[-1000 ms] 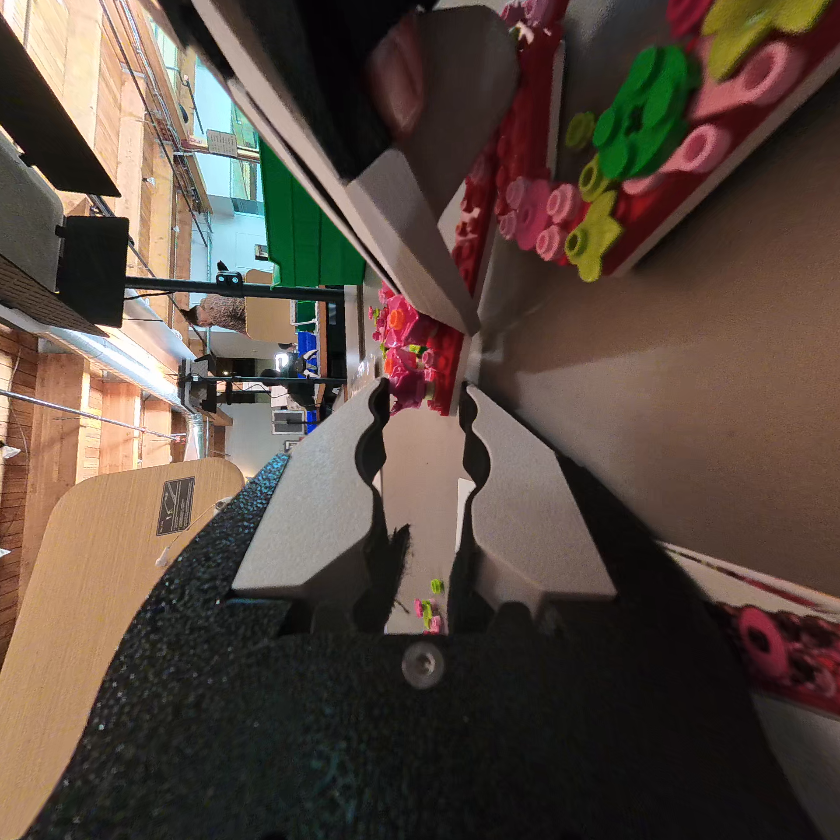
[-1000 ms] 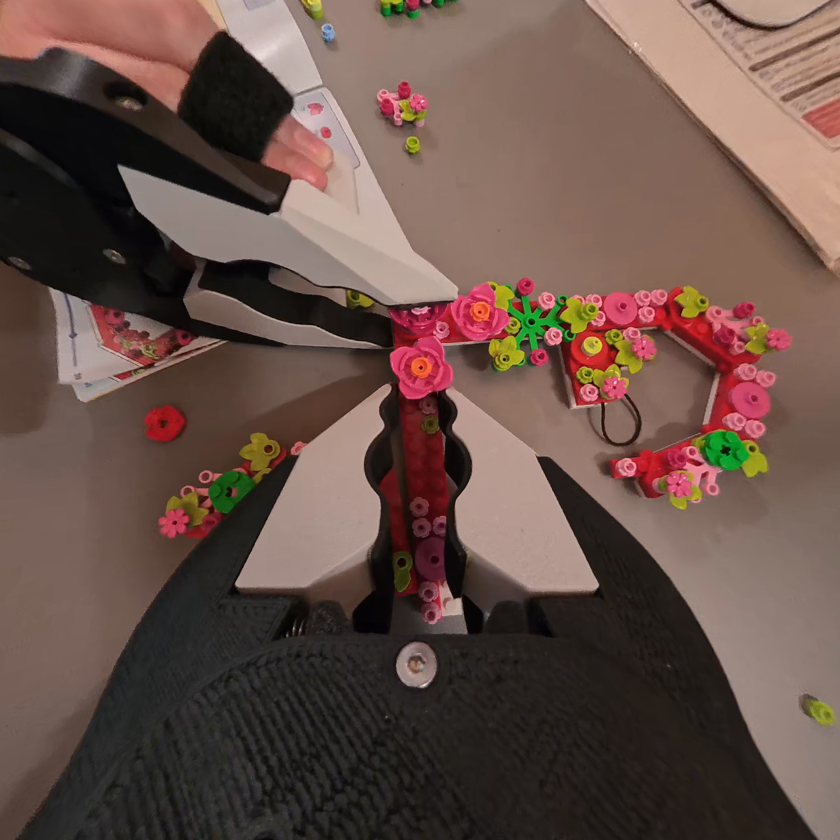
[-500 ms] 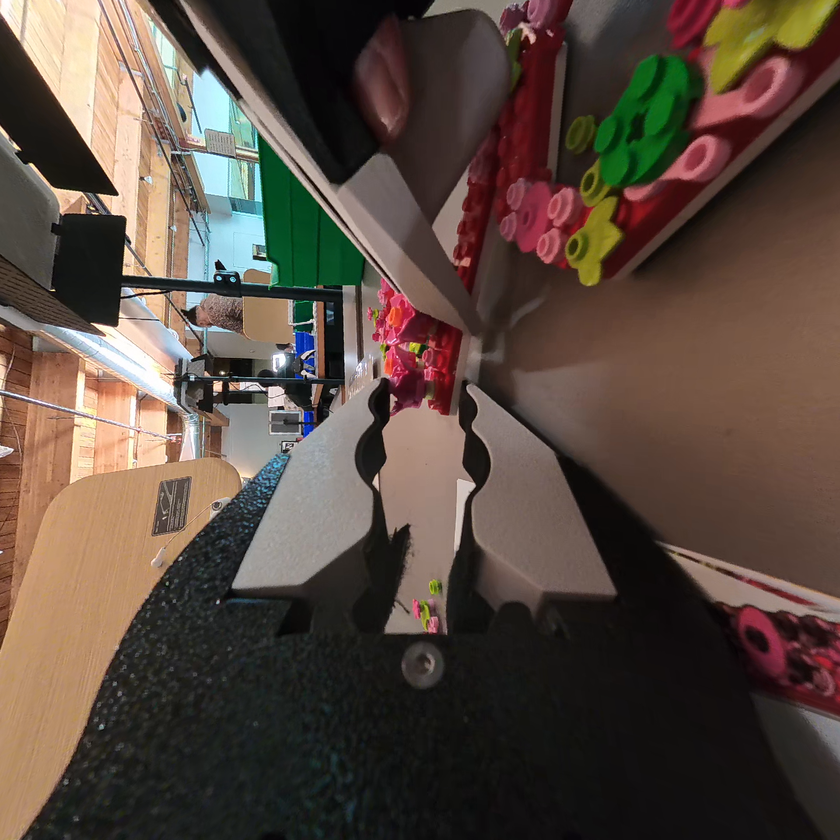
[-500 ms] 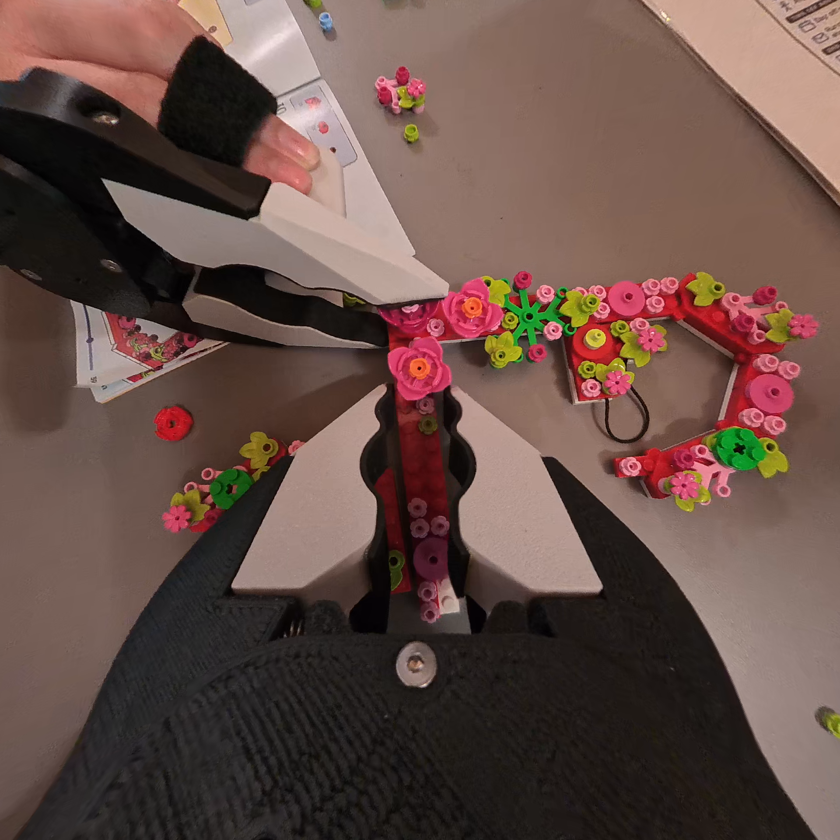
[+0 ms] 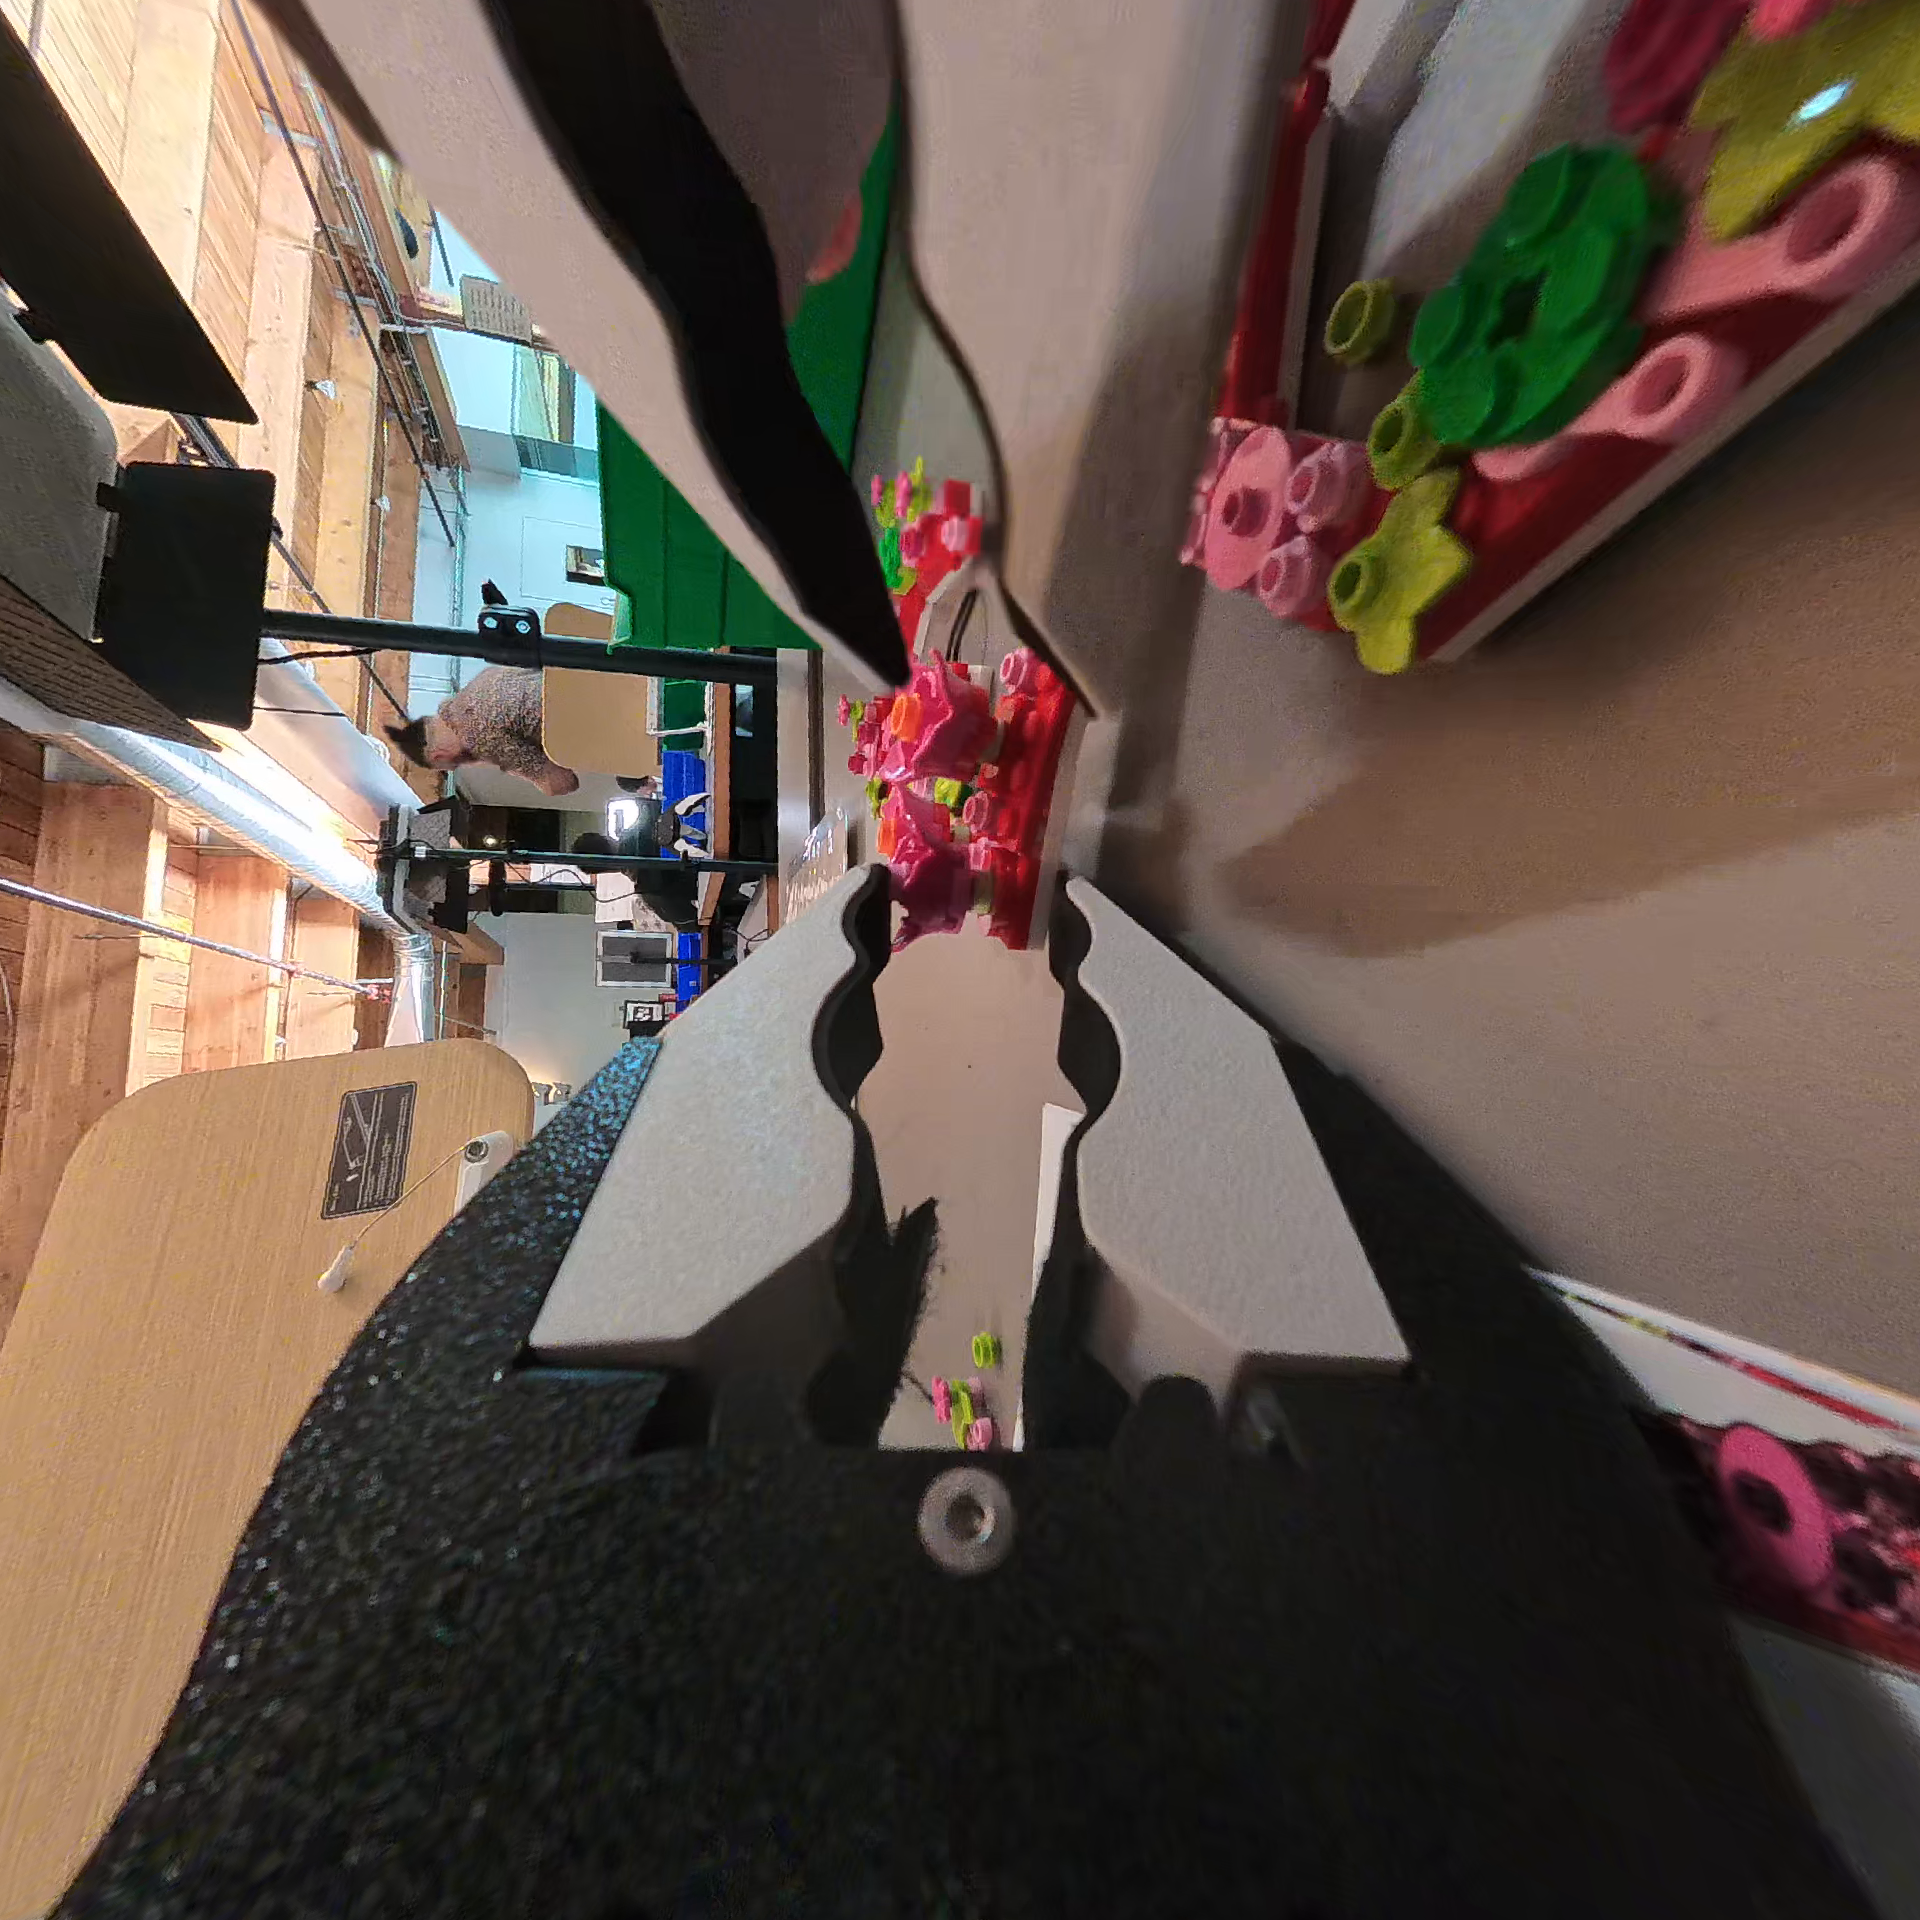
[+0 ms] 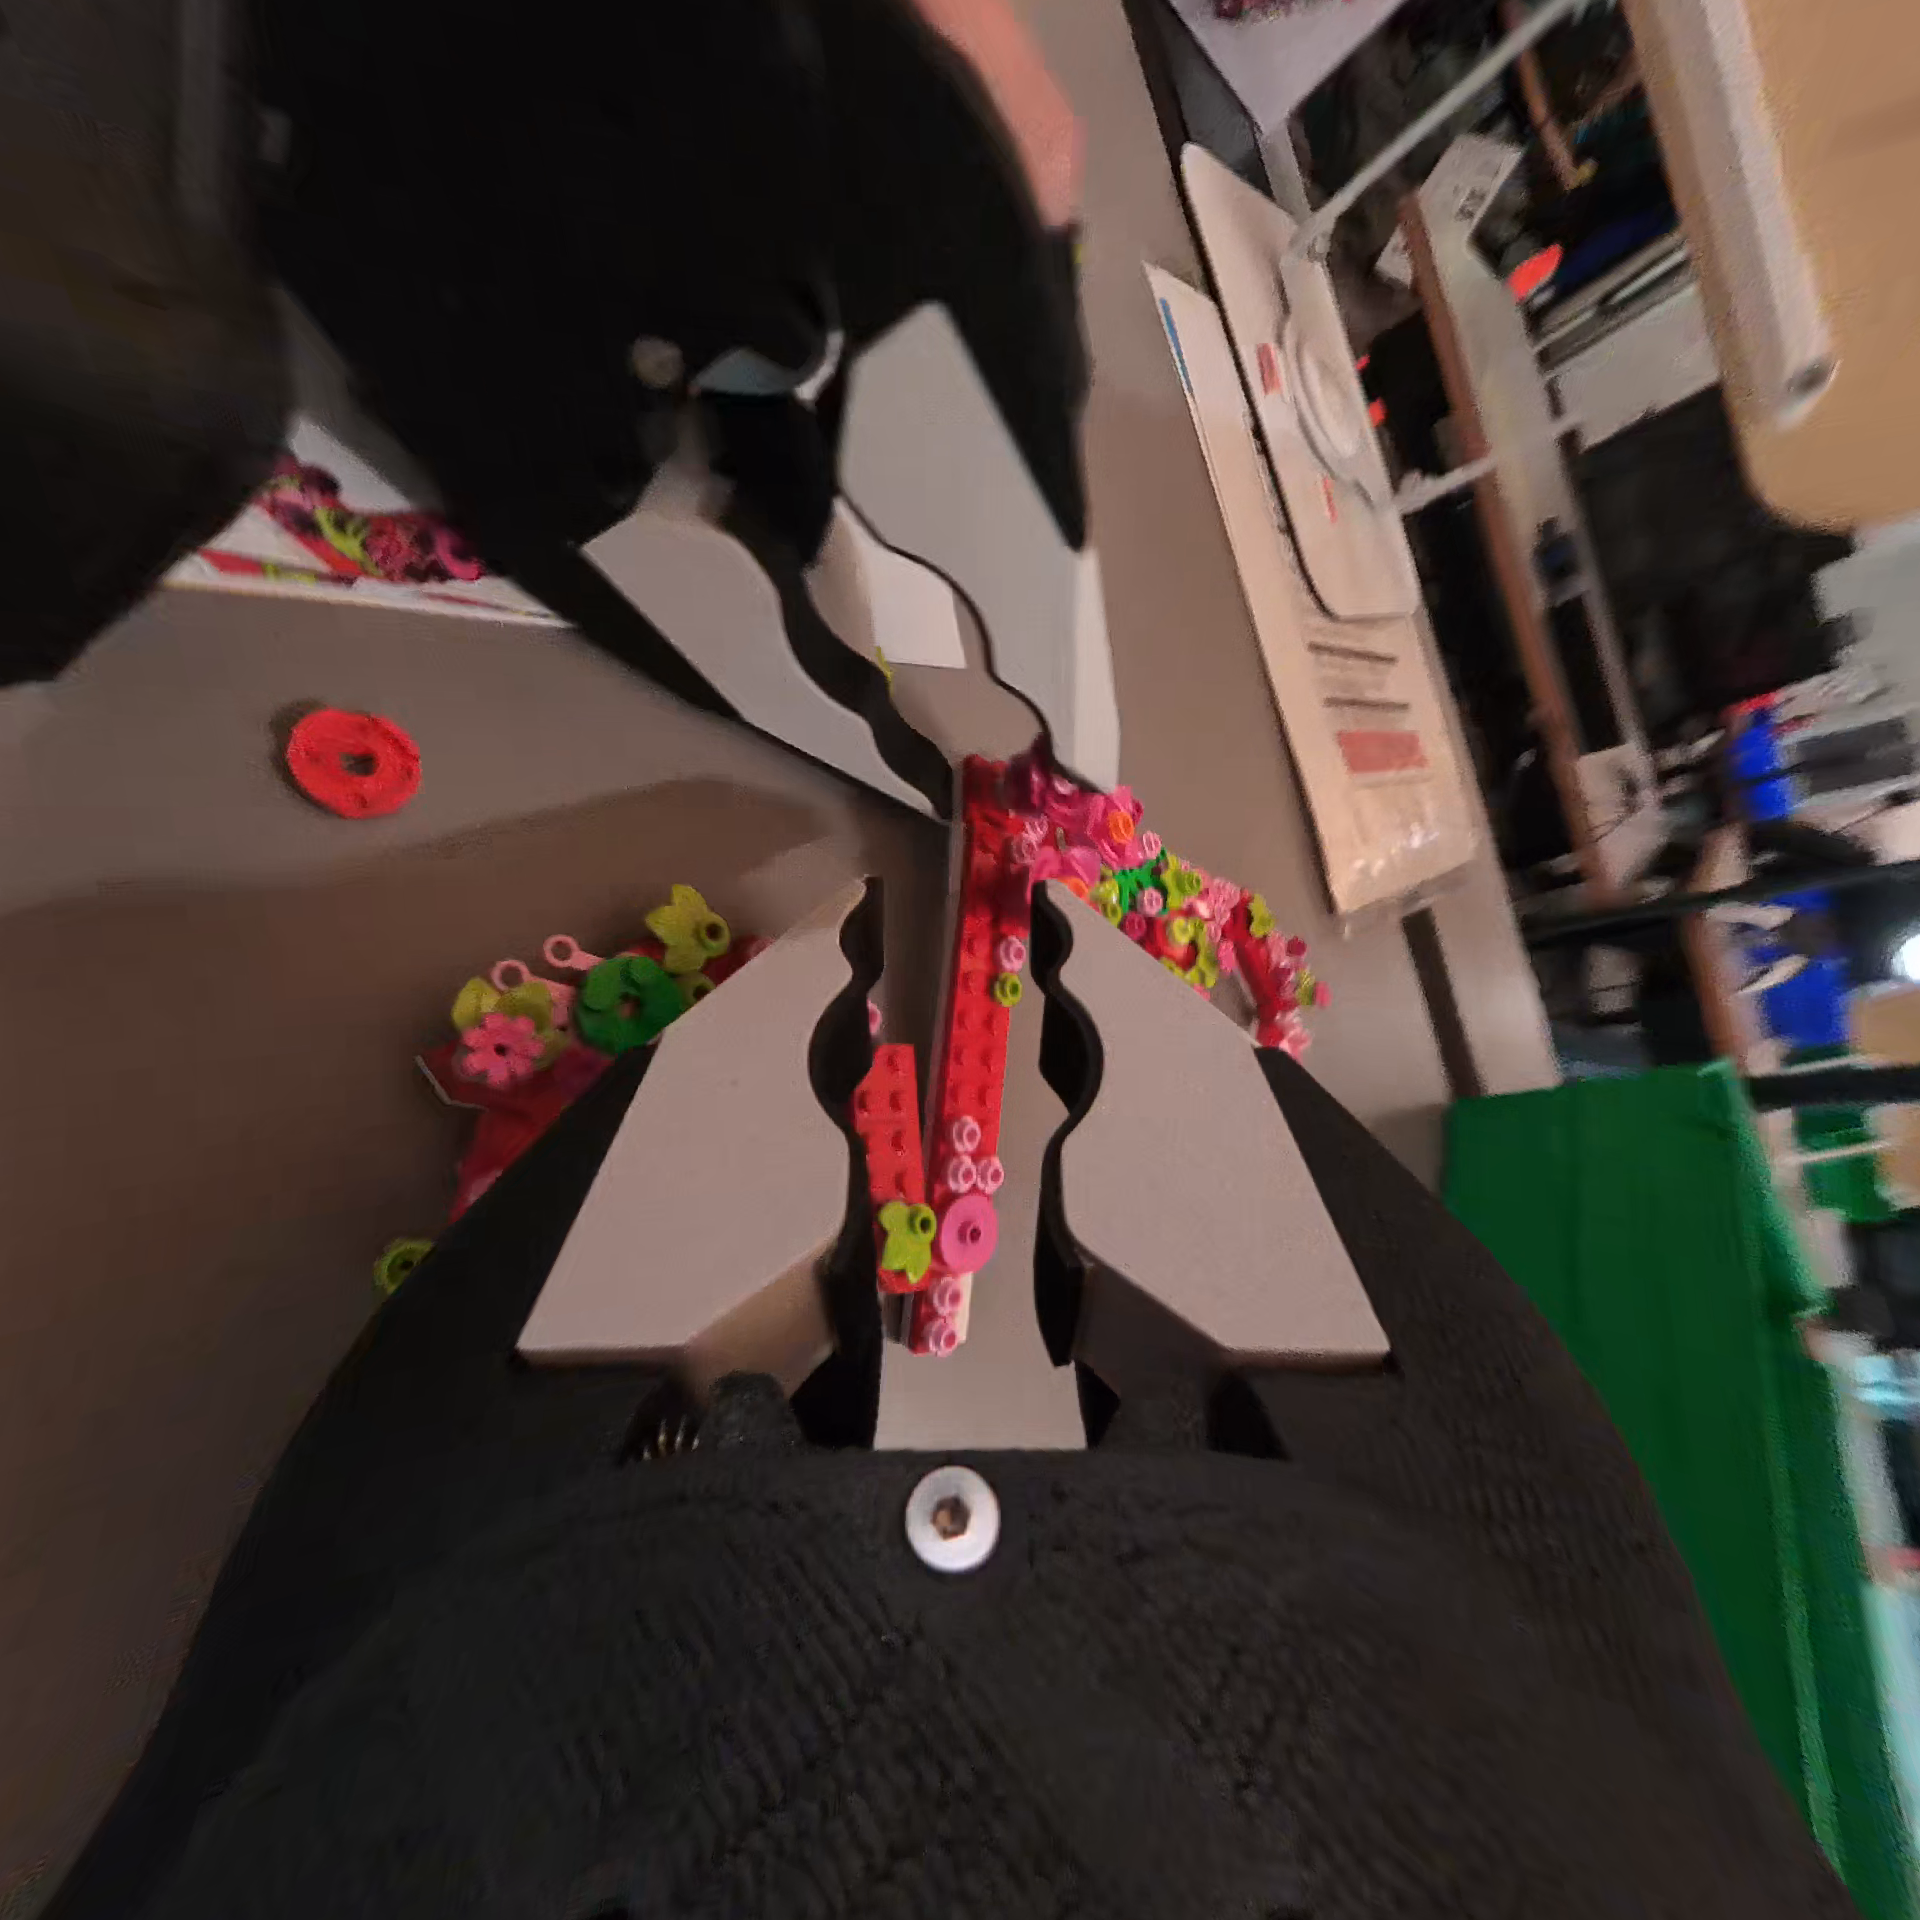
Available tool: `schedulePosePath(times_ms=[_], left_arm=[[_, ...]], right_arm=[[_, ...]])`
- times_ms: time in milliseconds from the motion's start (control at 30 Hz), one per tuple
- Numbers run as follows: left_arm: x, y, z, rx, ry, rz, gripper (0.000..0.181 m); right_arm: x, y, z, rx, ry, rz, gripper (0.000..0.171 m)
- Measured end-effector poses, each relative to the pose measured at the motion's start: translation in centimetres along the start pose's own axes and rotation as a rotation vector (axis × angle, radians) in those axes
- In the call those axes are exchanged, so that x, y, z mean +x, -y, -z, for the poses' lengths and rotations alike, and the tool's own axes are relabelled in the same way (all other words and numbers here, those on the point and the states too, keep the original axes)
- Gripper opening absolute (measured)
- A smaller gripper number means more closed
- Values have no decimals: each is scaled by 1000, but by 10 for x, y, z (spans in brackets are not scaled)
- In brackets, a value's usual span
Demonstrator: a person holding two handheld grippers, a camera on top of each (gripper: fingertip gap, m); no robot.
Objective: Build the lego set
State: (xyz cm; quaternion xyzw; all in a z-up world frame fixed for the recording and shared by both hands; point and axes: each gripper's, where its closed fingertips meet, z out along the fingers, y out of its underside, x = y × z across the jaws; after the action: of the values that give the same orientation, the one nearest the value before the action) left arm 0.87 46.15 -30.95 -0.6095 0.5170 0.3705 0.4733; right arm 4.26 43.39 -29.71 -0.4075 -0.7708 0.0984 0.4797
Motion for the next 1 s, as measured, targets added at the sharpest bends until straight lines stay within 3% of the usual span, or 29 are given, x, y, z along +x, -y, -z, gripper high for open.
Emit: schedulePosePath(times_ms=[533,1000], left_arm=[[1,4,-1,24,-1,1,28],[1,4,-2,32,-3,1,28]], right_arm=[[-3,-2,-20,-129,-101,265,20],[-1,-6,-15,-143,-50,216,25]])
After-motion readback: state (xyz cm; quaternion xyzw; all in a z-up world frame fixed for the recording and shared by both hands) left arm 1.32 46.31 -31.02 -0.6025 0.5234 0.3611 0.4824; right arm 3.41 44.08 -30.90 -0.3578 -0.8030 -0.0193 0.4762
